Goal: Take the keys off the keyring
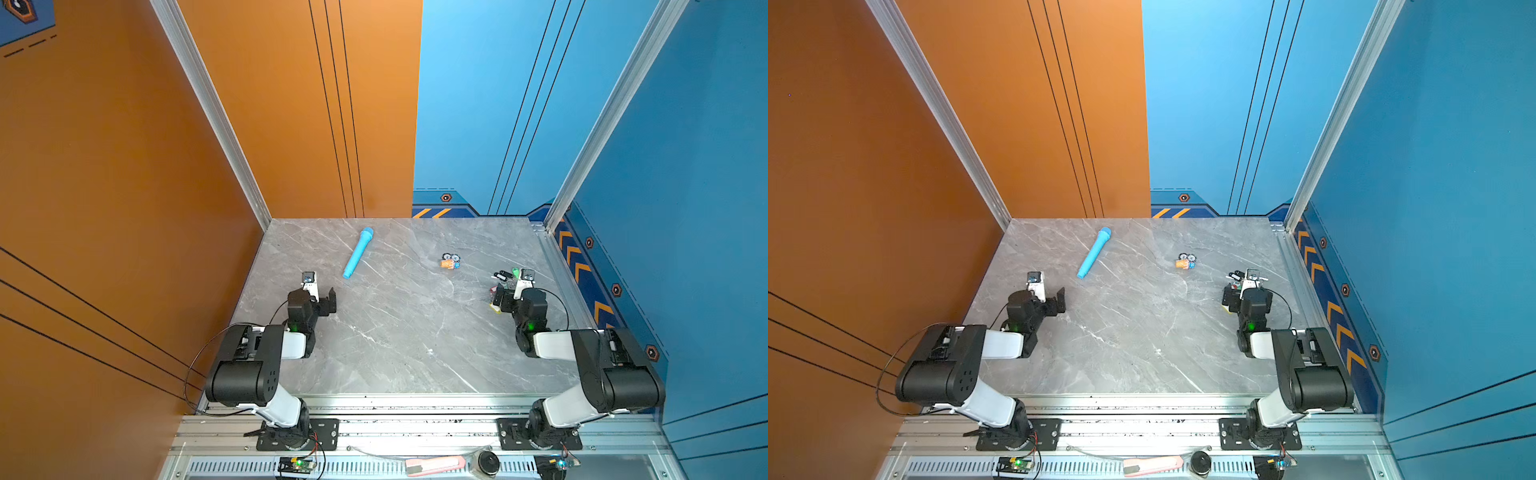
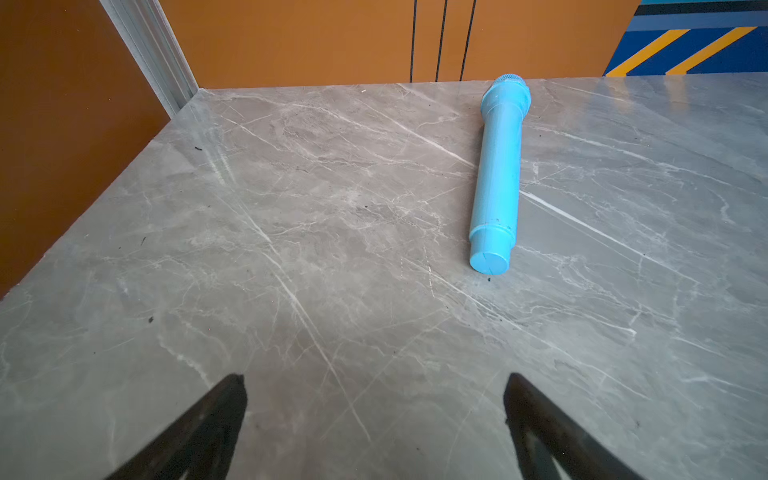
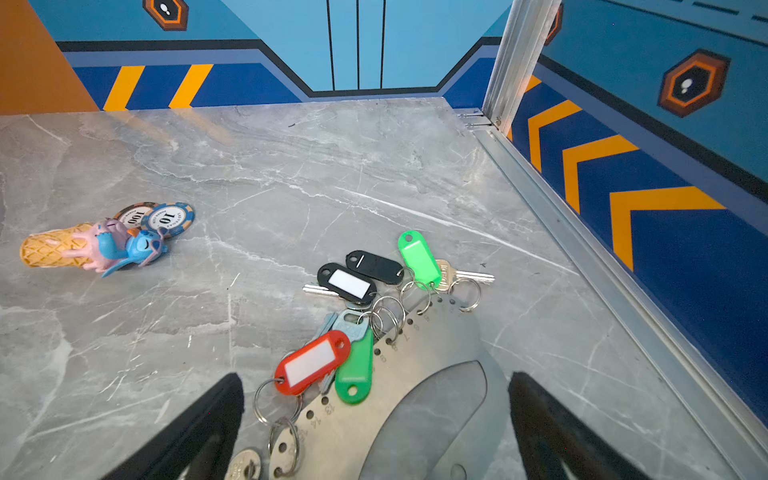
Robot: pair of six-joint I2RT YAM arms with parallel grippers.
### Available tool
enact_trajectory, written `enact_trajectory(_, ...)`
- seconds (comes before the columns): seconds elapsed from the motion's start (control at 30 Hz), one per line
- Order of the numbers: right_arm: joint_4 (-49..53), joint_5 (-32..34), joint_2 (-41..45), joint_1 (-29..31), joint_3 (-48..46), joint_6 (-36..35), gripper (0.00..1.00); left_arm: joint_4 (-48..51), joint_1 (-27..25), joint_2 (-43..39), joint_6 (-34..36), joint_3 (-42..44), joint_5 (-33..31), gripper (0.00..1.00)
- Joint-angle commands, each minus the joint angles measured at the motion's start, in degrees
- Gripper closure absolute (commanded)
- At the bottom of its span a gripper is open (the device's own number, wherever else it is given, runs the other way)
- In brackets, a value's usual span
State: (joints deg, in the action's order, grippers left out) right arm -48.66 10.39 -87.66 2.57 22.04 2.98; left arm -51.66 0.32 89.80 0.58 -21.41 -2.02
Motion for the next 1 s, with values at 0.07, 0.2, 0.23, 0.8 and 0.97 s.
enact_trajectory(0.07, -1.16, 0.98, -0.02, -0.11, -0.33, 0.62, 0.0, -0.6, -0.23, -0.34, -0.19, -0.57, 0.68, 0.02)
enact_trajectory(0.2, -1.16, 1.01, -0.12, -0.1, -0.35, 0.62, 0.0, -0.55, -0.23, -0.37, -0.22, -0.65, 0.66, 0.02)
enact_trajectory(0.23, -1.1, 1.02, -0.06, -0.1, -0.36, 0.62, 0.0, -0.55, -0.25, -0.33, -0.23, -0.64, 0.62, 0.02)
enact_trajectory(0.8, -1.08, 0.4, -0.06, -0.43, -0.35, 0.79, 0.0, -0.47, -0.14, -0.24, -0.23, -0.59, 0.79, 0.02)
enact_trajectory(0.97, 2.64, -1.42, 2.27, -0.61, 0.76, 0.42, 0.0, 1.44, -0.47, -3.27, 0.37, -0.63, 1.15, 0.02)
